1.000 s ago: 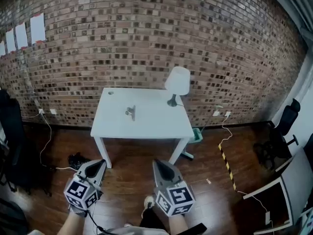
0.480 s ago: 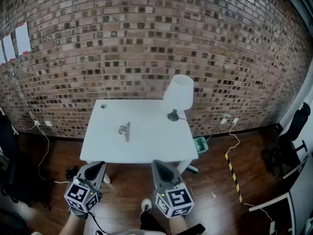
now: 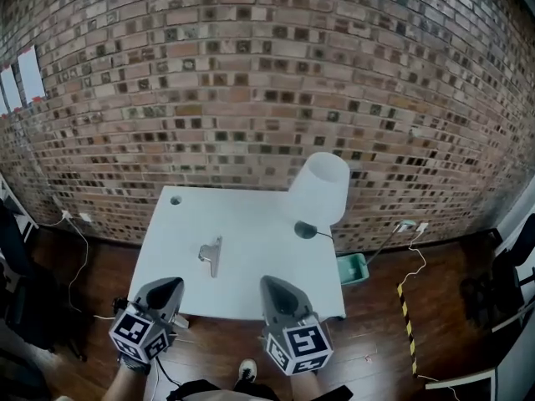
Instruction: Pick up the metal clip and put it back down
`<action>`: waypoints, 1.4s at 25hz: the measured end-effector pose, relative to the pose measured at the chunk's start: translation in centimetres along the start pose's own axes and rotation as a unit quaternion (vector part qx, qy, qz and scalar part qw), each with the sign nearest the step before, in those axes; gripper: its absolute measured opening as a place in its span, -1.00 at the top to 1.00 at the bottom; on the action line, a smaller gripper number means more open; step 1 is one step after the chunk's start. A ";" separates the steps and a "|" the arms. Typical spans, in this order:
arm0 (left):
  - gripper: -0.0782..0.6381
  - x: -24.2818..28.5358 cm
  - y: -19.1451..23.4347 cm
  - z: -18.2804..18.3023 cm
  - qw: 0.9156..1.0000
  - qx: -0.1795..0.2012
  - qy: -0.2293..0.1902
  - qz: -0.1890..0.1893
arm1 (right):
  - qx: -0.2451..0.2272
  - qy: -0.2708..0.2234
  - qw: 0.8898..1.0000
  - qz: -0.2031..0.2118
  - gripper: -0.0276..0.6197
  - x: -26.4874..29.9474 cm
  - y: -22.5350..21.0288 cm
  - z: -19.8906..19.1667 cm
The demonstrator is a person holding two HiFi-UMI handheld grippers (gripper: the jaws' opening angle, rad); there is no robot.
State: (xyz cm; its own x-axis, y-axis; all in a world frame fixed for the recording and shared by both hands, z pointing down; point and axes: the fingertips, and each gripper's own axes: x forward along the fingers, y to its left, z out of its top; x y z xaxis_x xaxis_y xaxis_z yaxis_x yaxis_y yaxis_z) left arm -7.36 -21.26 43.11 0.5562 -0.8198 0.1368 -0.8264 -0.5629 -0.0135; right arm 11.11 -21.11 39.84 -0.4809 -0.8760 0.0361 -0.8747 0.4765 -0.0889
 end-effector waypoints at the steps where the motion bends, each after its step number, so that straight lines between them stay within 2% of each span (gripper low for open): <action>1: 0.80 0.6 0.5 0.0 1.000 0.002 0.005 0.003 | 0.002 0.001 1.000 0.002 0.98 0.7 -0.3 0.0; 5: 0.80 2.2 2.6 -0.3 1.000 -0.005 0.014 0.015 | 0.011 0.007 1.000 0.003 0.98 2.7 -1.3 -0.3; 8: 0.80 3.7 4.0 -0.9 1.000 -0.015 0.018 0.006 | 0.012 0.008 1.000 -0.003 0.98 4.0 -2.0 -0.2; 11: 0.75 5.4 5.0 -2.3 0.996 -0.074 0.026 -0.031 | 0.016 0.008 1.000 -0.018 0.98 4.5 -2.8 -0.2; 15: 0.60 8.4 6.8 -4.8 0.986 -0.139 0.058 -0.072 | 0.020 0.018 0.999 -0.038 0.98 5.3 -4.1 -0.9; 17: 0.46 9.9 7.9 -6.5 0.973 -0.200 0.072 -0.092 | 0.025 0.024 0.998 -0.045 0.98 5.6 -4.4 -1.6; 19: 0.40 11.7 9.3 -8.7 0.952 -0.274 0.088 -0.106 | 0.030 0.033 0.998 -0.051 0.98 6.0 -4.8 -2.5; 21: 0.38 13.4 11.0 -12.2 0.931 -0.328 0.116 -0.109 | 0.037 0.046 0.997 -0.056 0.98 6.3 -5.1 -3.5; 25: 0.38 16.6 13.4 -19.3 0.874 -0.435 0.179 -0.124 | 0.063 0.085 0.993 -0.058 0.98 6.8 -5.2 -5.6; 27: 0.38 17.6 13.9 -22.1 0.855 -0.452 0.217 -0.129 | 0.071 0.102 0.990 -0.065 0.98 6.8 -5.5 -6.8; 29: 0.38 18.5 13.9 -23.6 0.845 -0.457 0.238 -0.145 | 0.074 0.116 0.988 -0.073 0.98 6.9 -6.0 -7.9; 30: 0.38 19.1 14.0 -24.1 0.842 -0.455 0.246 -0.152 | 0.076 0.121 0.987 -0.077 0.98 7.0 -6.2 -8.3; 33: 0.38 20.6 14.2 -25.3 0.844 -0.437 0.267 -0.162 | 0.077 0.130 0.985 -0.085 0.98 7.2 -6.7 -9.2; 35: 0.38 21.3 14.2 -25.8 0.838 -0.441 0.274 -0.170 | 0.079 0.133 0.984 -0.089 0.98 7.4 -6.7 -9.6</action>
State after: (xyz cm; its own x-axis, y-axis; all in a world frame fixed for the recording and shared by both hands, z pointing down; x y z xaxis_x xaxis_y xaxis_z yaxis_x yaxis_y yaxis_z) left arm -9.49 -43.96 71.42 0.8483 -0.3208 0.4213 -0.5064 -0.2590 0.8225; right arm 12.84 -30.09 50.30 -0.3387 -0.8837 0.3230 -0.9362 0.2821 -0.2098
